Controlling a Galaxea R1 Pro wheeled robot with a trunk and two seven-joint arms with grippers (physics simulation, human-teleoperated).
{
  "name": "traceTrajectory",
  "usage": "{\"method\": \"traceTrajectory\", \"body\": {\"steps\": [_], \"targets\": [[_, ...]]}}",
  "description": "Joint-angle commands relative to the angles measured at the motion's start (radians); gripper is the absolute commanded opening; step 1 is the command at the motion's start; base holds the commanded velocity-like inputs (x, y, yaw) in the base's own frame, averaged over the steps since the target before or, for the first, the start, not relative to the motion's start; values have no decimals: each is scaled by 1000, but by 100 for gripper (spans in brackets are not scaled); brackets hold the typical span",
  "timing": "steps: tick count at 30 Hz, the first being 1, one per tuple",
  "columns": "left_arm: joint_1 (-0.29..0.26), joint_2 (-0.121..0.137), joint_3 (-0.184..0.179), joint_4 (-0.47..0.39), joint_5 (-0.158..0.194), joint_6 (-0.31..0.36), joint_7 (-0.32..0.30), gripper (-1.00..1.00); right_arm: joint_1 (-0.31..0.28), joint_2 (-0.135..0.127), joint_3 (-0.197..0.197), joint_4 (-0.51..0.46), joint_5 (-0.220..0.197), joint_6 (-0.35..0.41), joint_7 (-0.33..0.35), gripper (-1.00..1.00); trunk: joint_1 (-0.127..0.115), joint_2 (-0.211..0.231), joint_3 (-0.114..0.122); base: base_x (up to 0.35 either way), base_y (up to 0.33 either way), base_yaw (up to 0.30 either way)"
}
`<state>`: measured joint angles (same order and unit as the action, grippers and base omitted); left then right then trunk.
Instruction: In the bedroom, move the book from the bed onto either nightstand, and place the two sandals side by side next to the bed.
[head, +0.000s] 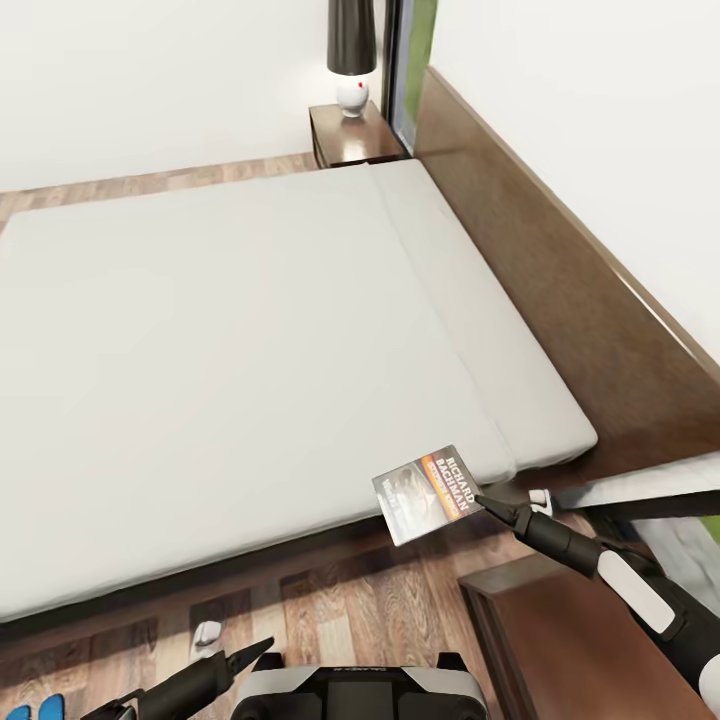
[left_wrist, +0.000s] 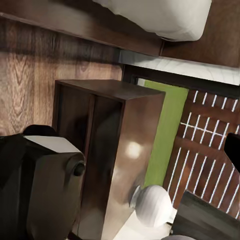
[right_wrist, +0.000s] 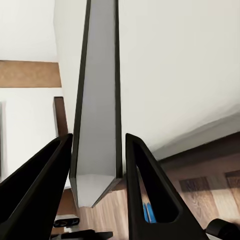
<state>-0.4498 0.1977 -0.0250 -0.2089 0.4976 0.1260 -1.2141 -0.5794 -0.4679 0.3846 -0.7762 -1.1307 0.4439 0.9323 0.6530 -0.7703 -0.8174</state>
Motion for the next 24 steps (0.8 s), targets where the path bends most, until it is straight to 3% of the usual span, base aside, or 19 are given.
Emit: {"method": "traceTrajectory", "body": {"steps": [1,3,7,9,10,11,15,16,19,24], "targets": [[-1,-1,-3,1,5,6,13,100,0,-1,3,0,-12,9,0,-100,0,-1,-1,0,0,286],[0,-7,-3,3,5,2,53,100,0,-1,3,2,-12,8,0,-100,0,-1,-1,0,0,286],[0,-21,-7,57,3,-14,201,100,0,-1,3,8,-12,8,0,-100,0,-1,-1,0,0,286],[0,-27,-35,74,2,-44,261,100,0,-1,3,20,-12,8,0,-100,0,-1,-1,0,0,286],[0,-31,-65,79,0,-59,294,100,0,-1,3,39,-12,7,0,-100,0,-1,-1,0,0,286],[0,-35,-128,83,-6,-75,348,100,-1,-1,3,80,-12,7,0,-100,0,-1,-1,0,0,286],[0,-39,-305,87,-20,-89,476,100,-1,-2,3,146,8,7,0,-100,0,-1,-1,0,0,286],[0,-39,-321,87,-20,-90,488,100,-1,-2,3,149,16,7,0,-100,0,-1,-1,0,0,286],[-1,-39,-343,88,-18,-92,505,100,0,-1,3,150,30,7,0,-100,0,-1,-1,0,0,286],[-1,-34,-344,89,-6,-92,511,100,0,-1,3,152,36,7,0,-100,0,-1,-1,0,0,286]]}}
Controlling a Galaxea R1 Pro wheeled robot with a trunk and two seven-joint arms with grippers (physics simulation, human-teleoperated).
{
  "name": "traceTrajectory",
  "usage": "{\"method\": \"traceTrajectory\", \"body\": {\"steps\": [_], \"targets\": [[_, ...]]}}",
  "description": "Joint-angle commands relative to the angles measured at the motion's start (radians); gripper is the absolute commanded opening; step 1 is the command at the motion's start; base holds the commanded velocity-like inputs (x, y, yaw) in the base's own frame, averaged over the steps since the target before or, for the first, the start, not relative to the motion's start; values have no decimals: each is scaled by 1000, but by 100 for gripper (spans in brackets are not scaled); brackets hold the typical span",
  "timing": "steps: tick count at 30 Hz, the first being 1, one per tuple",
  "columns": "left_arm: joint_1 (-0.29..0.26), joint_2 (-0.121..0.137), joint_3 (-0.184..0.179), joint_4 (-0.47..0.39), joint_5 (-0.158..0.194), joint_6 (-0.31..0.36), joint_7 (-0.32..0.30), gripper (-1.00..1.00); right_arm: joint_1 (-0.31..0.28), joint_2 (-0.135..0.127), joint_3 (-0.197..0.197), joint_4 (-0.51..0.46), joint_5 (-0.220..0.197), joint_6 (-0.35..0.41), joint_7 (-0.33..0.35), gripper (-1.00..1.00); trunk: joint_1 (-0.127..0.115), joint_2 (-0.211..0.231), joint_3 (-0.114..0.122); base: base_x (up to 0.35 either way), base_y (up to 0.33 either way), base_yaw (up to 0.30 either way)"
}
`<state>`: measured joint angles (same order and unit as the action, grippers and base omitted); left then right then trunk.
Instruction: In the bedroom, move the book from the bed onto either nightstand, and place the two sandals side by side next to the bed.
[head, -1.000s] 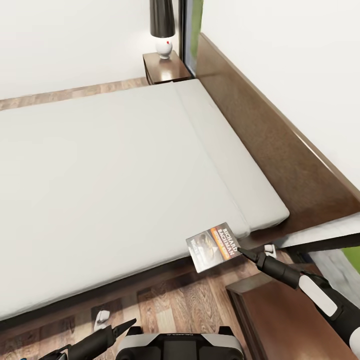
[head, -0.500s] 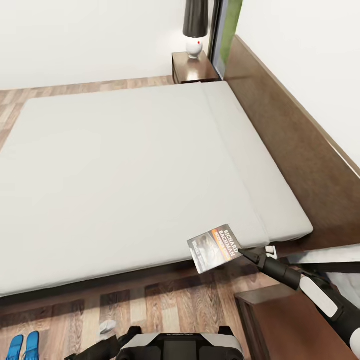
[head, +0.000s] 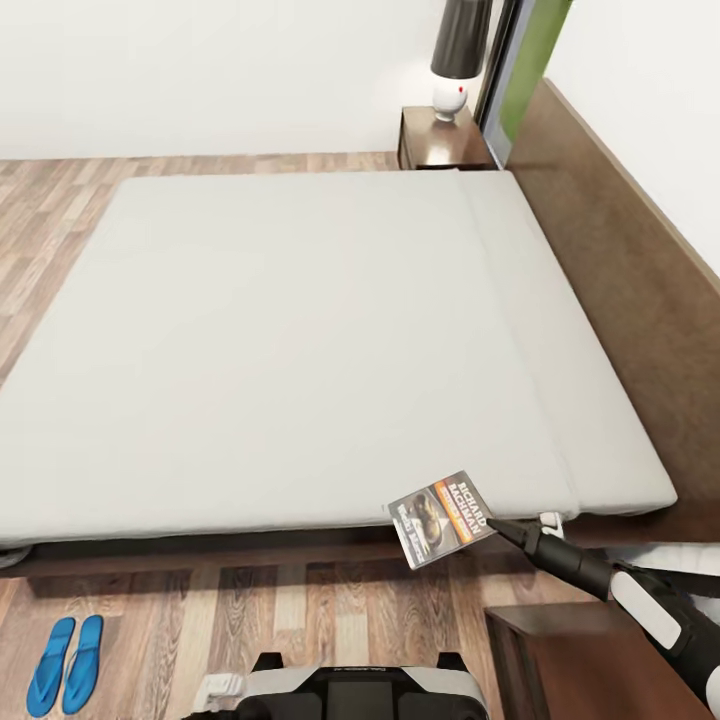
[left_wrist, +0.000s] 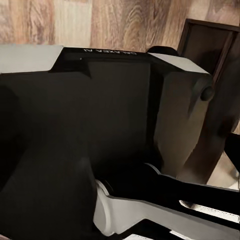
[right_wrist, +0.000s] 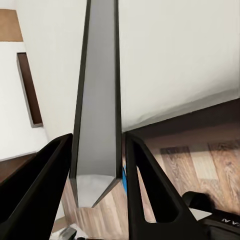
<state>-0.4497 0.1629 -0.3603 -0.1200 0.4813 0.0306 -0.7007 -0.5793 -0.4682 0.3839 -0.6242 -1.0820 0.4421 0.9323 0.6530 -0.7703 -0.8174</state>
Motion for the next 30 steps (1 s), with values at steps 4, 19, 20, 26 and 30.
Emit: {"method": "traceTrajectory", "body": {"steps": [4,19,20,26,30], "targets": [[0,1,6,0,71,2,-2,100,-1,-1,4,3,-12,9,0,-100,0,-1,-1,0,0,286],[0,4,17,23,135,2,1,100,-1,-3,4,6,-12,9,2,-100,0,-1,-1,0,0,286],[0,4,17,23,135,2,1,100,-1,-2,4,7,-12,9,2,-100,0,-1,-1,0,0,286],[0,7,31,23,148,2,1,100,-1,-2,4,7,-12,9,2,-100,0,-1,-1,0,0,286],[0,6,38,23,163,2,1,100,-1,-2,4,7,-12,9,2,-100,0,-1,-1,0,0,286]]}}
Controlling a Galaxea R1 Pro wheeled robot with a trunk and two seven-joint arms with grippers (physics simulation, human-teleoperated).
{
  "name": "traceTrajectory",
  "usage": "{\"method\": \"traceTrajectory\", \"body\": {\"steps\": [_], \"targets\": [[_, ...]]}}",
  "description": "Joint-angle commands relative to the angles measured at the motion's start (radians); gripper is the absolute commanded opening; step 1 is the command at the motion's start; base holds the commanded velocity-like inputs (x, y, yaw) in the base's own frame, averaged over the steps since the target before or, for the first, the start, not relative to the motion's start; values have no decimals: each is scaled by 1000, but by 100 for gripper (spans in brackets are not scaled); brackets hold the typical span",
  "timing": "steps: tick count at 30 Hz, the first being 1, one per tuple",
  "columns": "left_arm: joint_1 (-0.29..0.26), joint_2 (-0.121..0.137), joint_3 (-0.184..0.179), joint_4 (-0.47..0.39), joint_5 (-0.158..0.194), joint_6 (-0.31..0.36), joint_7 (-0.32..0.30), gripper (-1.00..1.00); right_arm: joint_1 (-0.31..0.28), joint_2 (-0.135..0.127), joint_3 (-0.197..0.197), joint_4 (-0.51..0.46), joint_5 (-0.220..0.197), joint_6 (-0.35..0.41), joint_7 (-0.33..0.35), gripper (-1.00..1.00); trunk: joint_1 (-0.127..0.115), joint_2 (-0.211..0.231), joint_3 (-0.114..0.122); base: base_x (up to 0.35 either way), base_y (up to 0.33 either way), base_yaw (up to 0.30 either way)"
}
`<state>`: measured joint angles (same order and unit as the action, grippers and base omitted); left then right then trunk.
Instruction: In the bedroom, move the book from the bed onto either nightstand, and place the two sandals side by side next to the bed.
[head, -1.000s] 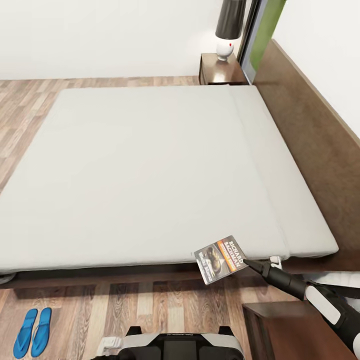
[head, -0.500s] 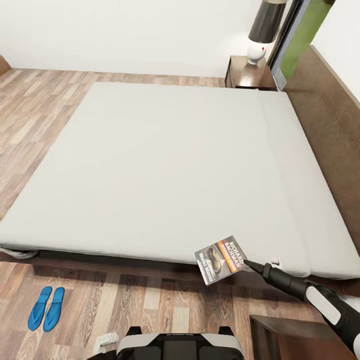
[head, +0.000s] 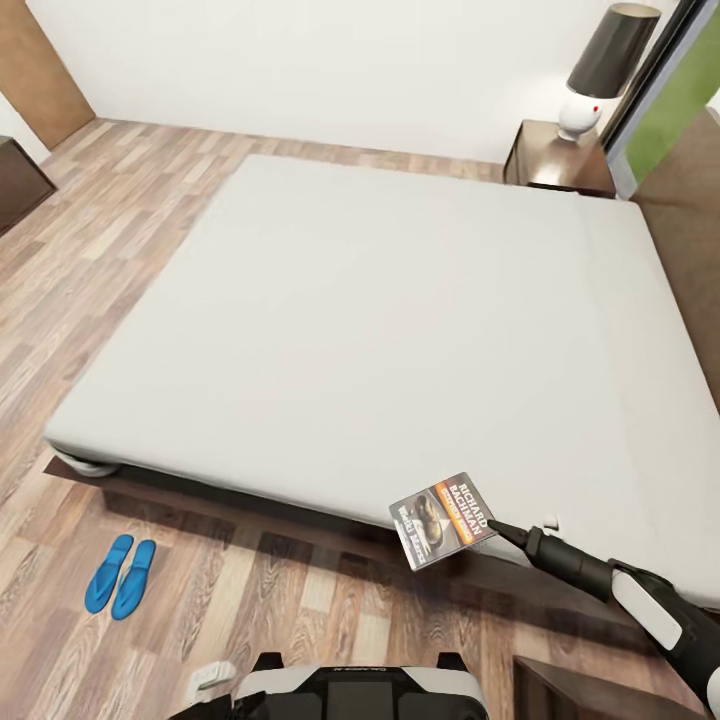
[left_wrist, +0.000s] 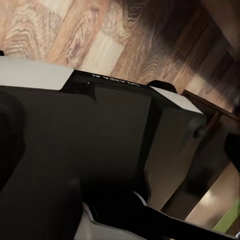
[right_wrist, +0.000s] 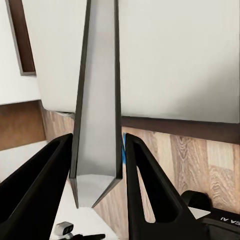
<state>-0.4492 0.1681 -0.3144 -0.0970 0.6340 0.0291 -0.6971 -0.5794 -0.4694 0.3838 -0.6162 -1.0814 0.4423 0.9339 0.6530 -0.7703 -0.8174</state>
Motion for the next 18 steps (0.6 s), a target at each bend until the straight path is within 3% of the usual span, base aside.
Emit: {"method": "traceTrajectory", "body": {"steps": [1,18], "targets": [[-1,0,-7,0,12,3,-3,100,0,-1,4,-1,-12,9,0,-100,0,-1,-1,0,0,286],[-1,-1,-6,0,16,3,-4,100,0,0,4,-3,-12,9,0,-100,0,-1,-3,0,0,283]]}}
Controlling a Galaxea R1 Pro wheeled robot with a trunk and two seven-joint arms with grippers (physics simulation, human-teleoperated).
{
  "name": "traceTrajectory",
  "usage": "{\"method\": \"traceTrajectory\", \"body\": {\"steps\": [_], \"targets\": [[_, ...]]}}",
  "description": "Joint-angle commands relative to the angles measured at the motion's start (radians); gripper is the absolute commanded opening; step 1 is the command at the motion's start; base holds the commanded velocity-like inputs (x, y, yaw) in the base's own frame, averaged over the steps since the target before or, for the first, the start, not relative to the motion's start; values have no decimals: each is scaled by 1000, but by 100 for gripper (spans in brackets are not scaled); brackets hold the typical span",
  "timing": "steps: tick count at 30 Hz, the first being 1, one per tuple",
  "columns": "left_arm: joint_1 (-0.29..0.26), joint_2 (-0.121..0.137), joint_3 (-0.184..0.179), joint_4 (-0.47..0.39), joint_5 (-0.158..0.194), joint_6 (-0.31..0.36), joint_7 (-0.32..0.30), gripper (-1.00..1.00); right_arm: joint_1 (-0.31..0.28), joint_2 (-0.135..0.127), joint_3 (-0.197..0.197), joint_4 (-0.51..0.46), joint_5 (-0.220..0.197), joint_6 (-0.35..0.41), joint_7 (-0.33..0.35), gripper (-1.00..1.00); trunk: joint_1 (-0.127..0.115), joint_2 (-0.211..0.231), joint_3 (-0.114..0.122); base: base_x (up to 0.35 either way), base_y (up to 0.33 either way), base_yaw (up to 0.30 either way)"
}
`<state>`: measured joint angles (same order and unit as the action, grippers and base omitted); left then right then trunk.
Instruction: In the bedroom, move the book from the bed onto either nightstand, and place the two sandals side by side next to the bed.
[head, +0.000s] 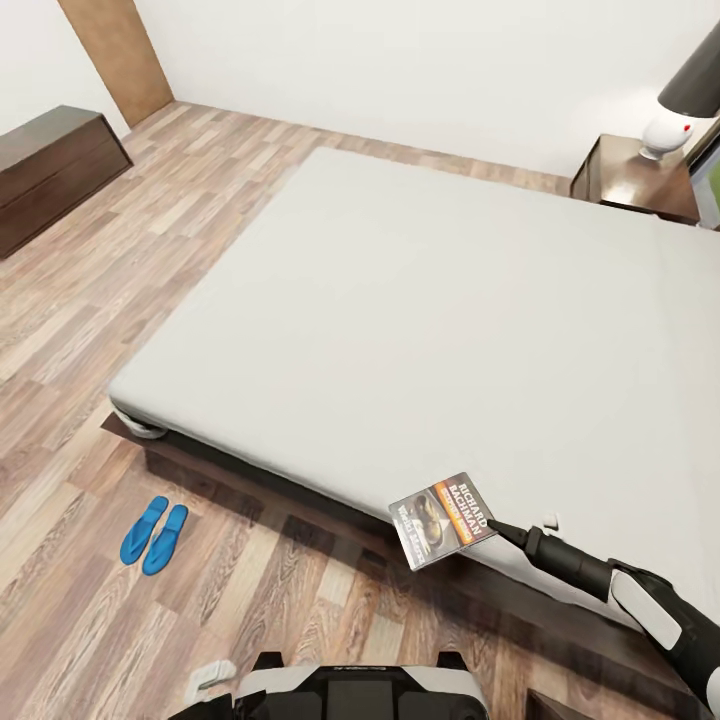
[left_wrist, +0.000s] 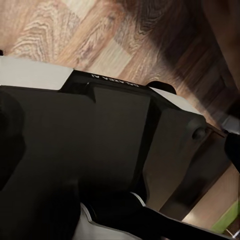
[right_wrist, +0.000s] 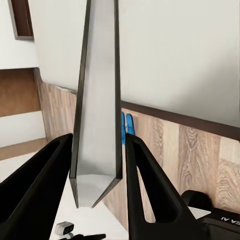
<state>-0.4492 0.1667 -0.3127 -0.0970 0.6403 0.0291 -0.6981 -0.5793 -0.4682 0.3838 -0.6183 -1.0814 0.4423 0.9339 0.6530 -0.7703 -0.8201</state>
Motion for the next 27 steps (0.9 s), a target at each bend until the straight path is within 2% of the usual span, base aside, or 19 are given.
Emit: {"method": "traceTrajectory", "body": {"steps": [1,27], "targets": [[-1,0,-8,0,10,3,-3,100,-1,-1,4,-1,-12,9,0,-100,0,-1,-1,0,0,265],[0,0,-9,0,10,3,-3,100,-1,-1,4,-3,-12,9,0,-100,0,-1,-5,0,0,284]]}}
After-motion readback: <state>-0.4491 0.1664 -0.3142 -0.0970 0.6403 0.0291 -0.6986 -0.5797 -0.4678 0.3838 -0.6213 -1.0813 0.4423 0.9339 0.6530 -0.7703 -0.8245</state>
